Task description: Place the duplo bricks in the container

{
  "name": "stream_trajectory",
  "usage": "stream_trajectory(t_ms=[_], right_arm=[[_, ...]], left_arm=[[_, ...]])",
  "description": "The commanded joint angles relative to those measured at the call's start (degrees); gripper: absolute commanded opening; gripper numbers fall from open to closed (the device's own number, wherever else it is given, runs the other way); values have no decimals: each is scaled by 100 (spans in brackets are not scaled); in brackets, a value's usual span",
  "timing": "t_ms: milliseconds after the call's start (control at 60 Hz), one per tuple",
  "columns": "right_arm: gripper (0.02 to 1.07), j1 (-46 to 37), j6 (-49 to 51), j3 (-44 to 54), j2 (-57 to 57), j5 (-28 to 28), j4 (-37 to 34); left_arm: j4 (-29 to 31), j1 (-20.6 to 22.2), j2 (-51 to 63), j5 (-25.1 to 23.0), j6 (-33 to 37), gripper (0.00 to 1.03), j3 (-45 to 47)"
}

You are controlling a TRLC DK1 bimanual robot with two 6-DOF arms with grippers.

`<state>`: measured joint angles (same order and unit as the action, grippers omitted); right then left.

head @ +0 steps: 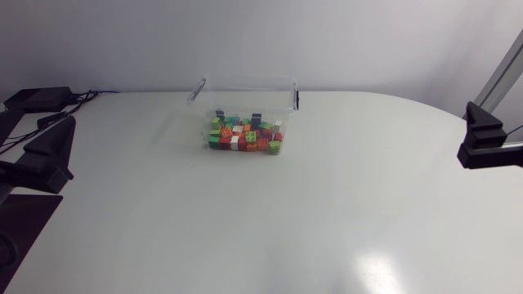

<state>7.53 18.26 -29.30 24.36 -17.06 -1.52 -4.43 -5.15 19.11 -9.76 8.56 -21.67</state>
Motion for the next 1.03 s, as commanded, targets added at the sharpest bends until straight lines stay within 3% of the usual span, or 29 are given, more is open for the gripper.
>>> stream_trajectory(t_ms=[0,783,1017], right_arm=[[103,-92,-59,351,-263,90,-47],[103,-749,-1816,2915,-2424,1697,151],[103,-753,-1826,2930,-2436,1706,152]], left_arm=[[-35,13,-208,61,-219,99,305],[440,512,-1902,971,-852,99,2157],[443,515,-1911,976,-856,99,2167]])
